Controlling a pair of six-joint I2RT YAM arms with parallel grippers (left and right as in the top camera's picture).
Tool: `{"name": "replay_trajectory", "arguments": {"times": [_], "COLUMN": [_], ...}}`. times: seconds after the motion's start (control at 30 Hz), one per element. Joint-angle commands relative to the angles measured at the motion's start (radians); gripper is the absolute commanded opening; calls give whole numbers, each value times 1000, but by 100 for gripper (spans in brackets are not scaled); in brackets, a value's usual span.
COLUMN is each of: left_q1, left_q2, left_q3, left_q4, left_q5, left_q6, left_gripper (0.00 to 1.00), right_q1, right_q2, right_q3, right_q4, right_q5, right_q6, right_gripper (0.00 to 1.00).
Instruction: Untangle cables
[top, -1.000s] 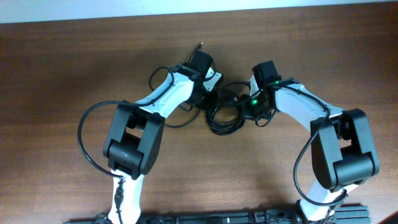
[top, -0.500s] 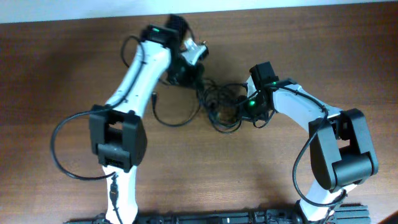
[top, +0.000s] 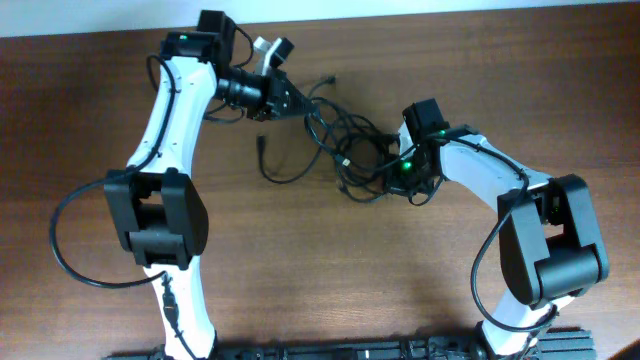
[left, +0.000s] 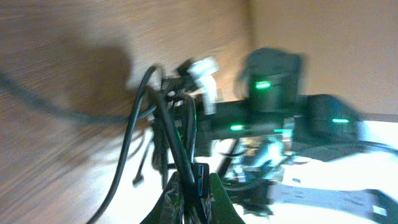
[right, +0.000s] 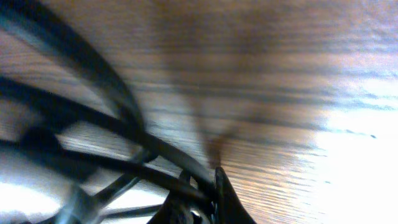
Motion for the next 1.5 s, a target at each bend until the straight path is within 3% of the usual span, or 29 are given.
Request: {"name": "replay_trajectory", "arguments": {"times": [0.0,0.2,0.27,0.3,0.37,0.4,0.43,0.47,0.53,0.6,0.77,0.9,1.0,1.07,1.27,1.3,1.4,1.43,1.47], "left_q1": [35,35,35,35,36,36,36,35,34,26,-53,-116,-155,-161,-84,-75,-76,-80,-87], "left_q2": [-8,-8,-8,-8,-8,-8,-8,-8,-8,-8,-8,-8,-8,-8,-9,-9,-8,-8,-8], "left_q3": [26,26,26,26,26,26,26,26,25,19,-109,-310,-393,-390,-156,-140,-141,-142,-142], "left_q4": [8,-10,-46,-71,-100,-106,-107,-106,-106,-102,-22,164,256,278,169,162,142,131,121], "left_q5": [166,-296,-460,-649,-851,-925,-959,-970,-886,-751,-753,-753,-742,-740,-694,-625,-602,-604,-605], "left_q6": [10,9,9,-5,-51,-81,-108,-145,-162,-162,-162,-169,-169,-169,-169,-168,-168,-169,-167], "left_gripper": [2,1,11,21,27,34,51,60,64,64,65,63,49,0,0,0,0,26,61], "right_q1": [-5,-5,-5,-5,-5,-5,-5,-5,-5,-5,-5,-5,-5,-5,-5,-5,-5,-5,-5], "right_q2": [10,10,10,10,10,10,10,10,10,10,10,10,10,10,10,10,10,10,10], "right_q3": [-19,-19,-19,-19,-19,-19,-19,-19,-19,-19,-19,-19,-19,-19,-19,-19,-19,-19,-19], "right_q4": [-11,-15,-31,-42,-47,-49,-50,-49,-49,-48,-48,-48,-49,-50,-53,-53,-53,-53,-53], "right_q5": [76,76,77,77,77,77,77,77,77,77,77,77,77,77,77,77,77,77,77], "right_q6": [-11,-15,-18,-18,-18,-18,-18,-18,-18,-18,-18,-18,-18,-18,-18,-18,-18,-18,-18], "right_gripper": [4,4,4,4,4,4,4,4,4,4,4,4,4,4,4,4,4,4,4]}}
